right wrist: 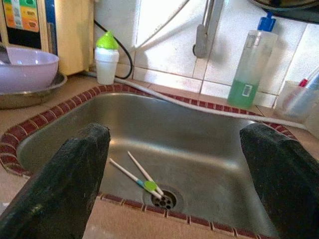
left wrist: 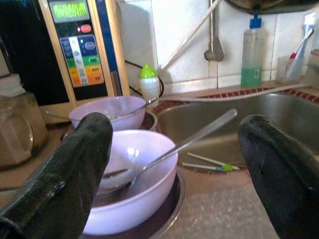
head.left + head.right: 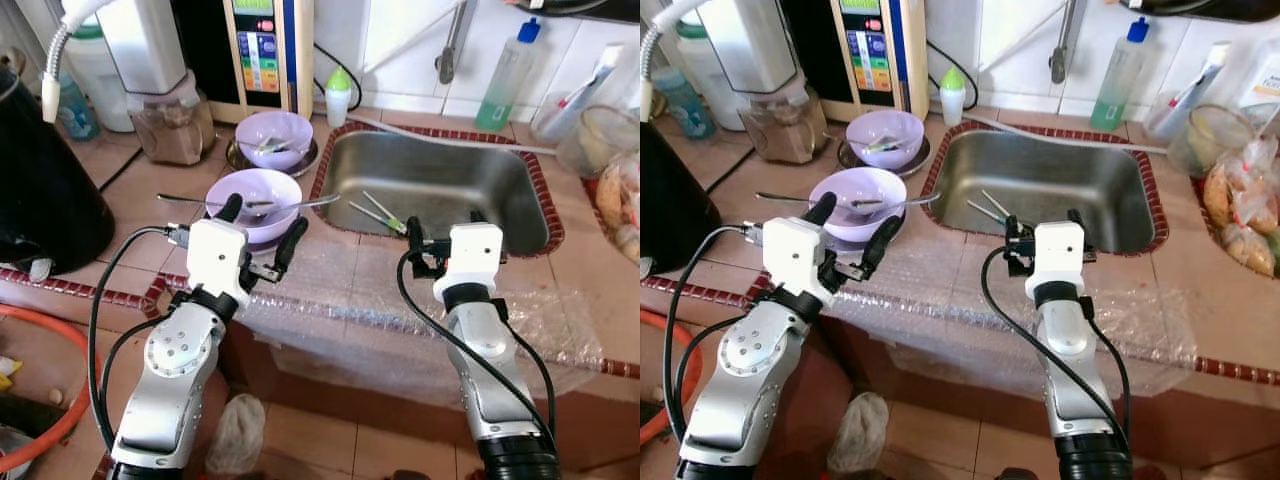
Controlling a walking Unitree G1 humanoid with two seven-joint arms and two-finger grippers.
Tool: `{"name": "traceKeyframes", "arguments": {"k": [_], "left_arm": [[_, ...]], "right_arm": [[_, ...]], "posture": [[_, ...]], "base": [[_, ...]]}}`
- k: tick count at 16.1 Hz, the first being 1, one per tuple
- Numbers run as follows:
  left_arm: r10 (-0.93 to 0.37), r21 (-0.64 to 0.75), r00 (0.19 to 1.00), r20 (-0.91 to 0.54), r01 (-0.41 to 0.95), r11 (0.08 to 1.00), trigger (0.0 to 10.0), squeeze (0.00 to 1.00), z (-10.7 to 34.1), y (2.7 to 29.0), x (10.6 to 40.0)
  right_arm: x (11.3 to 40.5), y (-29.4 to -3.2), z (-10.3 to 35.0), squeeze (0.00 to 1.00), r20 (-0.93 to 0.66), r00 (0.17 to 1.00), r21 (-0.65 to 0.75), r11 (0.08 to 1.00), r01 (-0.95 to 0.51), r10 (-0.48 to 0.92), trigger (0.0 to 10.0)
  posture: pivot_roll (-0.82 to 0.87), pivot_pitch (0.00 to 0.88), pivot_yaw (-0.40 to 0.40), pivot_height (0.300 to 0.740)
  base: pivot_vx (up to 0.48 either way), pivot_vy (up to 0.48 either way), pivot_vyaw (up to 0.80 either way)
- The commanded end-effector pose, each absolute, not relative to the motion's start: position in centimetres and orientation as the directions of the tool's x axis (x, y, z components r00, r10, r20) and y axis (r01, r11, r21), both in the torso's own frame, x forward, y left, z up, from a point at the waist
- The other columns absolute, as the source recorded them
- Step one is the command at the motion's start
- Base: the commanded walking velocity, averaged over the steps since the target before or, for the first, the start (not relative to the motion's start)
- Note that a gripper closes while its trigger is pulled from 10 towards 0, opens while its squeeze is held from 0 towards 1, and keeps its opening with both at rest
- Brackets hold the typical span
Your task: Kitchen organization
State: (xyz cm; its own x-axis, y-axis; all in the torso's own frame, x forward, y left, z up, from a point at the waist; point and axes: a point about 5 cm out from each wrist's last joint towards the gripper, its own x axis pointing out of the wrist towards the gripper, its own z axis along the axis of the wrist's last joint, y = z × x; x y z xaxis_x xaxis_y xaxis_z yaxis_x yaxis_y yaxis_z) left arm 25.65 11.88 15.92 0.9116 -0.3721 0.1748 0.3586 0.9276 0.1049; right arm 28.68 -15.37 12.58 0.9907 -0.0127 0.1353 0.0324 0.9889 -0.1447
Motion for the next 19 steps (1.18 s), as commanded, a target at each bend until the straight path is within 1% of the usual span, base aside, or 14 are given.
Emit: {"name": "traceKeyframes", "arguments": {"k": [1, 6, 11, 16, 19], "left_arm": [[-0.382, 0.109, 0.901, 0.204, 0.367, 0.924, 10.0, 0.00, 16.6, 11.7, 25.7], [-0.392, 0.118, 0.899, 0.198, 0.375, 0.920, 10.0, 0.00, 16.4, 11.6, 25.5], [-0.363, 0.117, 0.907, 0.214, 0.345, 0.931, 10.0, 0.00, 16.5, 12.0, 25.4], [-0.353, 0.126, 0.917, 0.188, 0.334, 0.934, 10.0, 0.00, 15.6, 12.1, 24.8], [-0.392, 0.162, 0.907, 0.155, 0.368, 0.916, 10.0, 0.00, 15.0, 12.1, 24.4]], "right_arm": [[28.7, -15.3, 12.5, 0.00, 0.127, 0.992, -0.131, 0.991, 0.020, -0.003, 10.0], [28.7, -15.2, 12.8, 0.00, 0.142, 0.990, -0.129, 0.992, 0.014, 0.005, 10.0], [28.6, -15.1, 12.7, 0.00, 0.141, 0.990, -0.127, 0.992, 0.000, 0.018, 10.0], [28.3, -15.3, 12.2, 0.00, 0.127, 0.992, -0.114, 0.994, 0.001, 0.014, 10.0], [28.3, -15.0, 12.3, 0.00, 0.122, 0.992, -0.104, 0.995, -0.010, 0.023, 10.0]], "posture": [[-0.04, 0.000, 0.041, 0.740], [-0.03, 0.000, 0.040, 0.740], [-0.03, 0.000, 0.040, 0.740], [-0.01, 0.008, 0.032, 0.740], [-0.02, 0.013, 0.039, 0.740]], "base": [[0.292, 0.000, 0.00], [0.285, 0.000, 0.00], [0.000, 0.000, 0.00], [0.000, 0.000, 0.00], [0.000, 0.000, 0.00]]}}
